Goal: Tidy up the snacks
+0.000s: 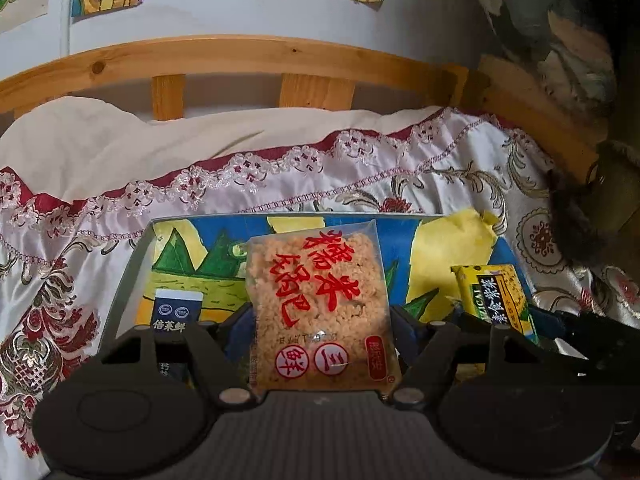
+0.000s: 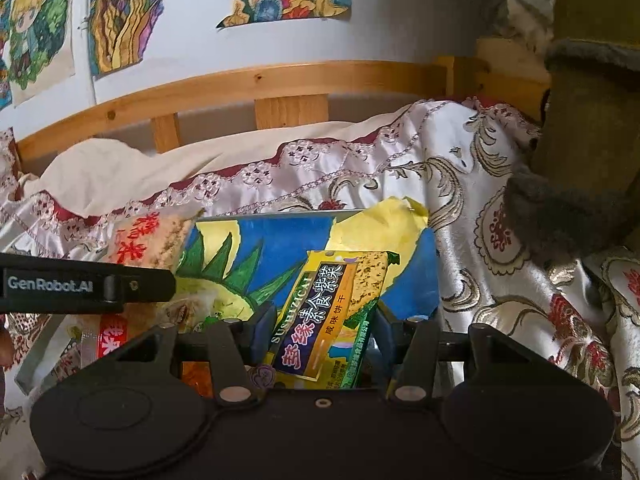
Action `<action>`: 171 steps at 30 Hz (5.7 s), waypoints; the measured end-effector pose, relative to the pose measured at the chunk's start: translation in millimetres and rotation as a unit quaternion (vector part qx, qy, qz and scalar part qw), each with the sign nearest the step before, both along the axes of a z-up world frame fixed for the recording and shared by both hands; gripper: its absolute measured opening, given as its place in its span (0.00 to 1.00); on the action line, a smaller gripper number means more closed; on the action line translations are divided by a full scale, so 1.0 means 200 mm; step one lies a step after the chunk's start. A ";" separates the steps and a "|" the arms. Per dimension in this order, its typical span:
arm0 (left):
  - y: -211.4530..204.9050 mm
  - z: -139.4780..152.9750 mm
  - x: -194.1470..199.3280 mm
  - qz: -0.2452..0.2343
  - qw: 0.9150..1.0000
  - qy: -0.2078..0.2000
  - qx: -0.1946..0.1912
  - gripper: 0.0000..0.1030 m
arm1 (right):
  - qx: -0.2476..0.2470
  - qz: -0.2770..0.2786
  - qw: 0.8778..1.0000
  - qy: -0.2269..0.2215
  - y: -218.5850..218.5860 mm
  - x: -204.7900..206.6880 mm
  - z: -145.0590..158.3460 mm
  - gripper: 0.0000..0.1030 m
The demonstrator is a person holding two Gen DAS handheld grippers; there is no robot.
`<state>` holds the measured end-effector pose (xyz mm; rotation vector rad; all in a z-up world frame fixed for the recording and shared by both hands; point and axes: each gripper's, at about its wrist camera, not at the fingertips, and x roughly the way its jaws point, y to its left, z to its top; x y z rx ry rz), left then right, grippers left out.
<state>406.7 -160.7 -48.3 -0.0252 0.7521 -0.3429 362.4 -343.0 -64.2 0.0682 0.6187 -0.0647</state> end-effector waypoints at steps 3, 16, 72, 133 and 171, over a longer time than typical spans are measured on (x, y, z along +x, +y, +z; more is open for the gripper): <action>-0.02 -0.01 0.01 0.000 1.000 0.007 0.005 0.72 | -0.003 0.007 1.000 0.003 0.01 0.01 -0.01 0.51; 0.05 0.11 -0.05 0.023 0.999 -0.004 -0.030 0.86 | -0.013 0.015 1.000 -0.020 0.02 -0.07 0.07 0.65; 0.62 0.57 -1.63 0.120 0.973 -0.196 0.000 1.00 | -0.001 0.039 0.980 -0.193 0.30 -1.65 0.70 0.99; 0.62 0.05 -1.76 0.156 0.982 -0.103 0.037 1.00 | -0.018 0.009 0.996 -0.083 0.41 -1.74 0.12 0.99; 0.62 0.04 -1.76 0.154 0.982 -0.100 0.043 1.00 | -0.019 0.009 0.996 -0.084 0.41 -1.74 0.12 0.99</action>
